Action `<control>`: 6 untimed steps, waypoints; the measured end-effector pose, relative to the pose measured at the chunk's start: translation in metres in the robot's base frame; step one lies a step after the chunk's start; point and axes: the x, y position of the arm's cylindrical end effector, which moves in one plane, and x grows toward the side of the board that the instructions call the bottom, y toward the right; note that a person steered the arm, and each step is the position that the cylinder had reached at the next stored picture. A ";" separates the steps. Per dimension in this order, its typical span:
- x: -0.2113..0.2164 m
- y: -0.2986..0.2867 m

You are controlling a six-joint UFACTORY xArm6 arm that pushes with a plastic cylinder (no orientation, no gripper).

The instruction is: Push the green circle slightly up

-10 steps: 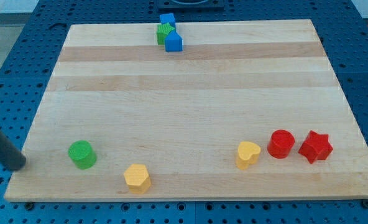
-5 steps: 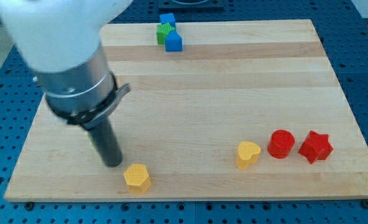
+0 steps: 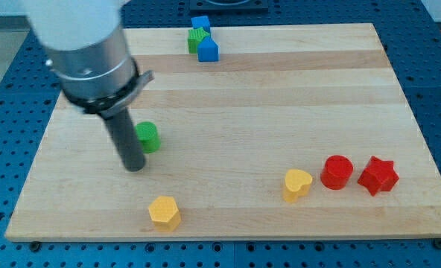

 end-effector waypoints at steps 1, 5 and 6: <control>0.013 -0.055; -0.085 0.065; -0.069 0.014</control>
